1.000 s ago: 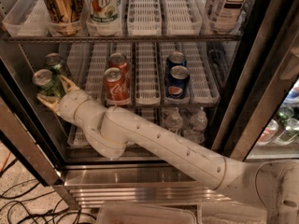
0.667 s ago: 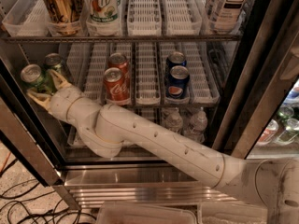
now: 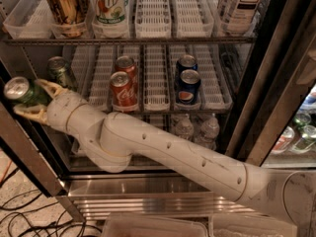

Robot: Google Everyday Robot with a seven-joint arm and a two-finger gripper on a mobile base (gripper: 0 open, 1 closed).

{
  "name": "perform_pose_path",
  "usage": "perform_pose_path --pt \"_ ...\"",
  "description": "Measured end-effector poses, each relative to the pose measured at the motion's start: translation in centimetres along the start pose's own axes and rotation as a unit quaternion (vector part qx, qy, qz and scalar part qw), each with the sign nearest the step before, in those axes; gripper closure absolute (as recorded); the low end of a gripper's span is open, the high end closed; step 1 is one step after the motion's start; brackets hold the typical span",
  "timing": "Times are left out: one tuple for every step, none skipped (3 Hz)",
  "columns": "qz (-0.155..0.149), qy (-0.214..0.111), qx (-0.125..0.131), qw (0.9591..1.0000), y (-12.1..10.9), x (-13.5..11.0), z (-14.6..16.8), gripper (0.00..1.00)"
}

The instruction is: Pick green can from middle shelf of fridge

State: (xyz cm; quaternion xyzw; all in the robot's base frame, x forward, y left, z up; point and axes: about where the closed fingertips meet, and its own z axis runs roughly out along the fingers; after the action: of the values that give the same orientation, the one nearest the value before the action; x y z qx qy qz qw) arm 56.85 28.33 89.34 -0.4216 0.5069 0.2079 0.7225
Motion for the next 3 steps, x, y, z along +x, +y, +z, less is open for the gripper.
perform_pose_path --pt "0.01 0.004 0.015 0.9998 0.4 0.0 -3.3 1.0" --pt "0.031 0.016 0.033 0.9988 1.2 0.2 -8.1 1.0" --pt "0.054 0.037 0.039 0.9971 2.0 -0.3 -13.2 1.0"
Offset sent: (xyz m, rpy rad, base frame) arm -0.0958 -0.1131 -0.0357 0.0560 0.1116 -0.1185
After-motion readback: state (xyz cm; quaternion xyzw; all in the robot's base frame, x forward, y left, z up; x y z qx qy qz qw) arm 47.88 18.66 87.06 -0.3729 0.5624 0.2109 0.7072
